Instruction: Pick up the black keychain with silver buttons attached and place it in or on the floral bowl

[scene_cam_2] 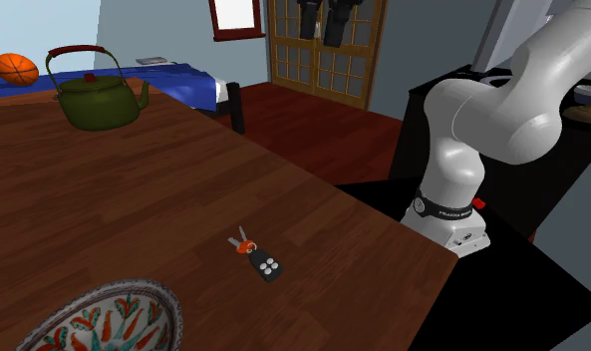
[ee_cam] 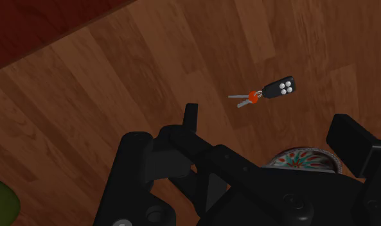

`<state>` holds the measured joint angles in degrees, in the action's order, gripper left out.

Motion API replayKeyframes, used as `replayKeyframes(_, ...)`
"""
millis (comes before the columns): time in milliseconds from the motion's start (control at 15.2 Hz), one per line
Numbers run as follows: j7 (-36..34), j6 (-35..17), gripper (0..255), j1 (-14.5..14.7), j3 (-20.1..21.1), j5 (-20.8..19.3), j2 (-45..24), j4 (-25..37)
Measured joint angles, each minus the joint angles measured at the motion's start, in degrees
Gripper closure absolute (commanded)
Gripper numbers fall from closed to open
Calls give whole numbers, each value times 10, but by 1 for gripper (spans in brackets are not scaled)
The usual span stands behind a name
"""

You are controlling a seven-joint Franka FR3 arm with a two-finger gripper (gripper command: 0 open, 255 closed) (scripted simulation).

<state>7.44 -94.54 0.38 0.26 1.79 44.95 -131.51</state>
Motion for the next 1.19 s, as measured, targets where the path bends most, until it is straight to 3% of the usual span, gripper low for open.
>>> replayKeyframes(264,-18,-29,0,2,15,7,-12,-23)
replayKeyframes(594,-59,-106,0,9,49,23,-58,-68)
replayKeyframes(1188,-137,-248,0,16,113,40,-194,-99)
